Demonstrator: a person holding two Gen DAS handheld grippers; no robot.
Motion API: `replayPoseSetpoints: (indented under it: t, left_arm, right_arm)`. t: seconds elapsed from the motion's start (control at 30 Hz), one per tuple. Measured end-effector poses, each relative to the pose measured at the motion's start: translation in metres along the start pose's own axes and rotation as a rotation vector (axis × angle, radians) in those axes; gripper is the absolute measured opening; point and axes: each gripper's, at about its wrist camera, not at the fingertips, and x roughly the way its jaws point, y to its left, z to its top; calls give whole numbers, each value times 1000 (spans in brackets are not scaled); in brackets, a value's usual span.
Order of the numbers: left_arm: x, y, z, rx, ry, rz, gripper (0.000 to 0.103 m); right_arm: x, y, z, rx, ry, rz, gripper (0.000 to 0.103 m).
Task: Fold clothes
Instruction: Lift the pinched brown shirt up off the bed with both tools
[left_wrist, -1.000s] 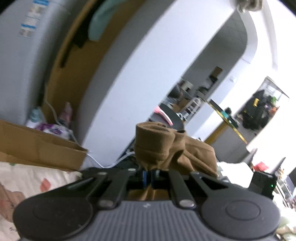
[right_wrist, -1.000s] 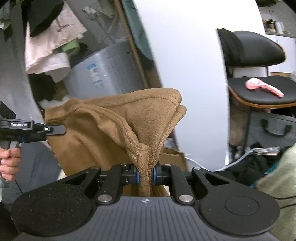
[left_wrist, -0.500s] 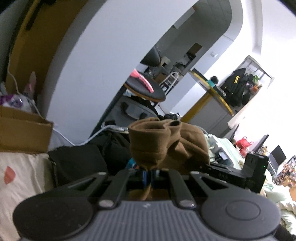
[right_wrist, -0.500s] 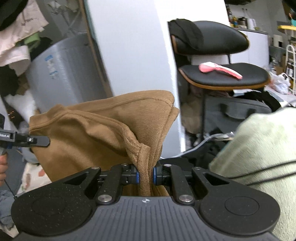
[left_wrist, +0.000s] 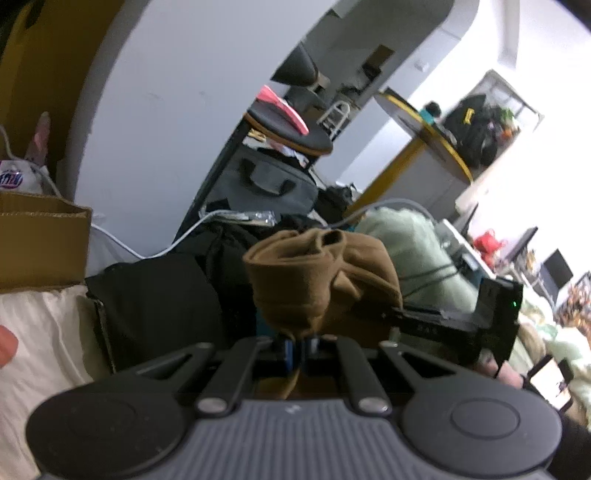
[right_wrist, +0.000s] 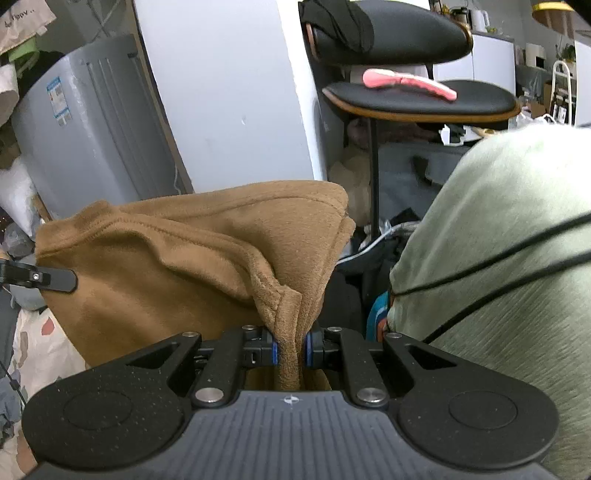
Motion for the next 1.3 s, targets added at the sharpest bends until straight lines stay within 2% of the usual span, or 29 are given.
replayPoseSetpoints:
  t: [0.4, 0.63, 0.9, 1.3]
  left_arm:
    - [28, 64, -2, -26, 40, 11, 4]
    - [50, 104, 8, -29, 51, 28, 4]
    - [84, 138, 35, 3, 35, 59, 4]
    - [140, 184, 47, 20, 12, 171, 4]
  right_arm:
    - [64, -7, -13, -30, 67, 20, 13]
    - [105, -3, -11, -49, 90, -14, 13]
    - [145, -4, 4, -49, 96, -76, 13]
    - [215, -19, 9, -9, 118, -147, 15]
